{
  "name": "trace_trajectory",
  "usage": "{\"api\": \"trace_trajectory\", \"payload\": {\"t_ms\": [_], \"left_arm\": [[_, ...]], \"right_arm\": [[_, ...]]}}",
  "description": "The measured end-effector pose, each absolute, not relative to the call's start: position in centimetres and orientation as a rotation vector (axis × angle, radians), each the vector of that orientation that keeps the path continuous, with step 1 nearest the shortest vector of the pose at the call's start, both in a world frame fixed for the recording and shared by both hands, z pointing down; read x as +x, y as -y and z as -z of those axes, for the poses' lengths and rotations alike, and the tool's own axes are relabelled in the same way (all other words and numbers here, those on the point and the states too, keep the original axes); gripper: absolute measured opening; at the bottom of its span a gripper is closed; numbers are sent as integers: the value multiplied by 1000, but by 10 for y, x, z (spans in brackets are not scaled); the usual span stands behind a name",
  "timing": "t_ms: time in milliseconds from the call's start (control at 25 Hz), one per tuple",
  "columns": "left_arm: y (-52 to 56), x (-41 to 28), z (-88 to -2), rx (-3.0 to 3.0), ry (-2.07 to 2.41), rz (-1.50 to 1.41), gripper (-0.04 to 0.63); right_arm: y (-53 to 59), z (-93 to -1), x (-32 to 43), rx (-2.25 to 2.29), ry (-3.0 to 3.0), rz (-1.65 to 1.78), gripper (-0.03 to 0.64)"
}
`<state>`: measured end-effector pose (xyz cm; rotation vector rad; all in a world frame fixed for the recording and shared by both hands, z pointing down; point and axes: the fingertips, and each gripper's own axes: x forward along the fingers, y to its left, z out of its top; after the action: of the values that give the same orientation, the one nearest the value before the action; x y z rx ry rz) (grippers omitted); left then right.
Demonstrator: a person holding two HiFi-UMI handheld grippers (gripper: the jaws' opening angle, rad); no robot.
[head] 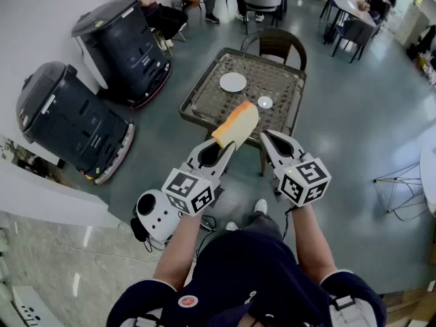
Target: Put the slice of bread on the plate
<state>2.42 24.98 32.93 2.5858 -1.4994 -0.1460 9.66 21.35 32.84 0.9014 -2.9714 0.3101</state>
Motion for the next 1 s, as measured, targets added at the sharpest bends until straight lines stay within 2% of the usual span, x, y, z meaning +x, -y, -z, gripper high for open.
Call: {"api": "trace_trajectory", "payload": {"t_ms": [1000], "left_arm": [[-229, -8, -340, 2554, 1508, 157, 87]], "right_arm": [[-188, -338, 71, 907, 2946, -360, 6]]}}
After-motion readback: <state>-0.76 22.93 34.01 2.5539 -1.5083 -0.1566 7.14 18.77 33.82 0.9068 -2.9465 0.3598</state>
